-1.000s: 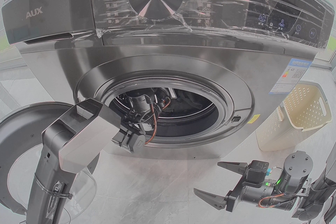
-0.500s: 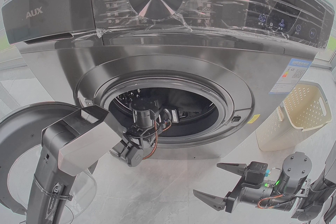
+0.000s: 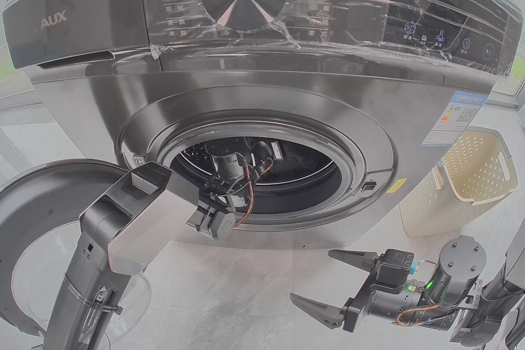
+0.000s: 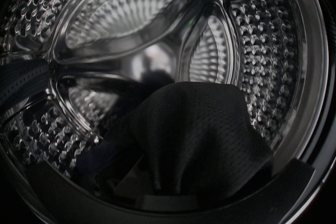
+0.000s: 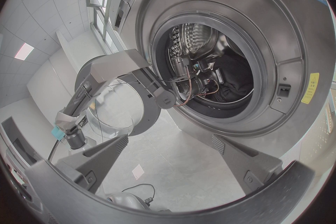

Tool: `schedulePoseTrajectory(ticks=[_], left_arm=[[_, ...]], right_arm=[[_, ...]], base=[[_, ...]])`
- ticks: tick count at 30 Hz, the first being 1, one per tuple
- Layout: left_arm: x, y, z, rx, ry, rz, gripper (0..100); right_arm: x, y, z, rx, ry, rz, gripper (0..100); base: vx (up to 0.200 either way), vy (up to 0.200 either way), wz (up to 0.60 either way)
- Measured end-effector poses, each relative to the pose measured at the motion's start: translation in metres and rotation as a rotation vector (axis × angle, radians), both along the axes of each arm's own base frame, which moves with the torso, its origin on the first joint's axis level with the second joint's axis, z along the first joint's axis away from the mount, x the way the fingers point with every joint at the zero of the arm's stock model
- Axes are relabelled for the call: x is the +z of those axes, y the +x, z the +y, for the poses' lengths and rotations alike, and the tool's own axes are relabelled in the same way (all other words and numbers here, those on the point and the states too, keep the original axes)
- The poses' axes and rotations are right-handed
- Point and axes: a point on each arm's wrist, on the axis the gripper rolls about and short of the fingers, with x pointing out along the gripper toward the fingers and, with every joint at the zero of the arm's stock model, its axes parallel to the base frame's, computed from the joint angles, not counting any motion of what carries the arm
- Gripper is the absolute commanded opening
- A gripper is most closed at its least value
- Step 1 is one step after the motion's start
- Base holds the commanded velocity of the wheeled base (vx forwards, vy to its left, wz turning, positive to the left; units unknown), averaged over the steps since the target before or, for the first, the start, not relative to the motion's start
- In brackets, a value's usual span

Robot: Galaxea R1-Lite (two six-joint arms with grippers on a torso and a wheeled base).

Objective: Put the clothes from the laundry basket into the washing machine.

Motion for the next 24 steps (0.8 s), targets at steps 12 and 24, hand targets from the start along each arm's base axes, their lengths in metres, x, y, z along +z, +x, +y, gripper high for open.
schedulePoseTrajectory(ticks=[12, 24], left_arm=[[0.006, 0.017, 0.009, 0.053, -0.048, -0.102, 100], [-0.039, -0.021, 0.011, -0.035, 0.089, 0.088, 100]], right_arm=[[0.002, 0.001, 0.004, 0.008, 0.015, -0.006, 100], [-0.001, 0.002, 0.002, -0.002, 0.007, 0.006, 100]], base=[[0.000, 0.000, 0.00], [0.000, 0.000, 0.00]])
